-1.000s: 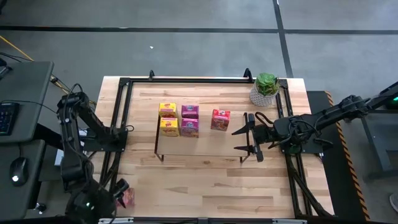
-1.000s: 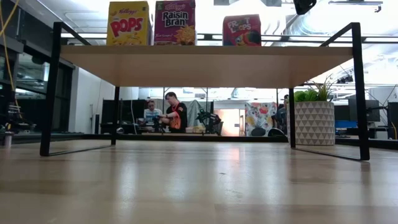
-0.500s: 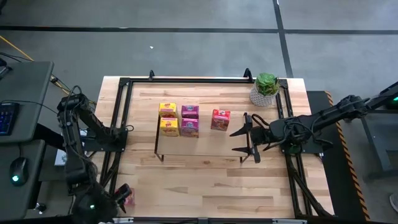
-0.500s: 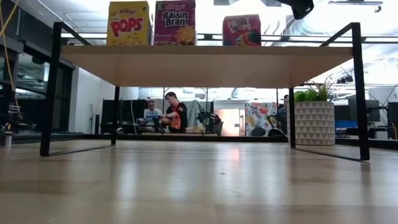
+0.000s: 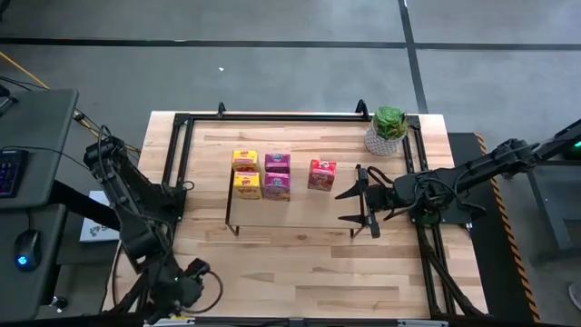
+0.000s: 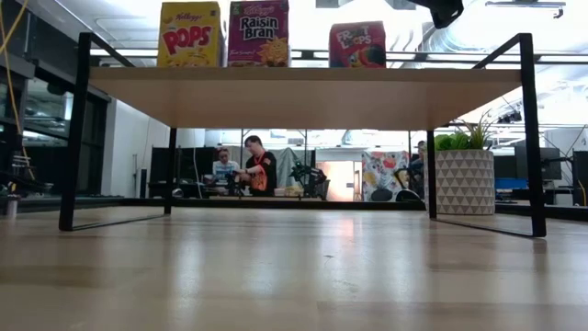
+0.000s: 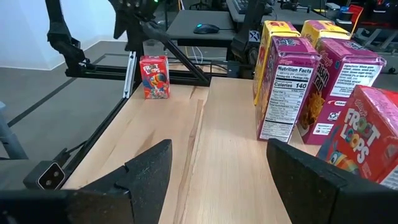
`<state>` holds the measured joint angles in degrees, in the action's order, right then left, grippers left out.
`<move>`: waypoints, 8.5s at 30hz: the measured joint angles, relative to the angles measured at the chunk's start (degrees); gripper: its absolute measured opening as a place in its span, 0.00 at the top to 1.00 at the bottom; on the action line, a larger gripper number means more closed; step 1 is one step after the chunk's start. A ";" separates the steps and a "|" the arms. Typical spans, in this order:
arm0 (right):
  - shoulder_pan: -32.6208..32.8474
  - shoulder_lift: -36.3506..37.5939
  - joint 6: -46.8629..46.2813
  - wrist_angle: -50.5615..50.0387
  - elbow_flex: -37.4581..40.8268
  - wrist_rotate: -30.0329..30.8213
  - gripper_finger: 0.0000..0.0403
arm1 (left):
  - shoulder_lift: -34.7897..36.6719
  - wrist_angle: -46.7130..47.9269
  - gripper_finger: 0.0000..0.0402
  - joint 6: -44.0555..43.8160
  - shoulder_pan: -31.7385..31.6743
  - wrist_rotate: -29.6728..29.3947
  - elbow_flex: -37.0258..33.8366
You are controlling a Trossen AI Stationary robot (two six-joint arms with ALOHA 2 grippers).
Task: Stack cereal on shelf
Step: Put the red cereal box on the shelf
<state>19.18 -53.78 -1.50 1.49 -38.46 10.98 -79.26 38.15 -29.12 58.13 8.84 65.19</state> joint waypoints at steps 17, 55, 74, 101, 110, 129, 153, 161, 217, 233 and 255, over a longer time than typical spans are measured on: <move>0.00 0.02 -1.09 -0.36 0.00 -0.11 0.37 | -7.78 -5.36 0.45 -45.23 6.53 0.14 0.00; 0.00 0.04 -1.09 -1.26 -0.02 -0.24 0.37 | -3.90 10.66 0.45 -84.56 13.46 -7.89 0.04; 0.00 0.04 -1.09 -1.26 -0.02 -0.22 0.37 | -5.76 12.20 0.45 -76.11 12.32 -9.60 0.04; 0.00 0.04 -1.70 -1.36 -0.02 -0.22 0.37 | -18.96 15.04 0.45 -40.85 2.45 -19.37 0.02; 0.00 0.04 -1.73 -1.48 -0.02 -0.22 0.37 | -19.59 9.64 0.45 -28.19 -1.99 -18.78 0.02; 0.00 0.04 -3.26 -2.58 -0.02 -0.79 0.37 | -25.31 1.39 0.45 -8.50 -13.25 -10.69 0.33; 0.00 0.04 -3.50 -2.57 -0.02 -0.90 0.37 | -26.24 -24.74 0.45 35.23 -34.54 -7.16 -0.13; 0.00 0.04 -3.61 -3.08 -0.02 -0.90 0.37 | -24.90 -28.35 0.45 31.82 -39.39 10.91 1.20; 0.00 0.07 -4.95 -3.82 -0.02 -0.74 0.37 | 14.33 -72.43 0.45 -19.69 8.46 -59.36 -46.95; 0.00 0.07 -4.96 -3.82 -0.02 -0.91 0.37 | 14.11 -69.42 0.45 -23.21 0.21 -59.80 -46.95; 0.00 0.07 -6.45 -4.06 -0.02 -0.87 0.37 | -27.50 -11.34 0.50 -32.32 1.76 -67.11 1.80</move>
<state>19.18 -53.71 -7.94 -2.57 -38.48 10.11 -106.76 26.81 -61.45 59.89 -58.27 66.99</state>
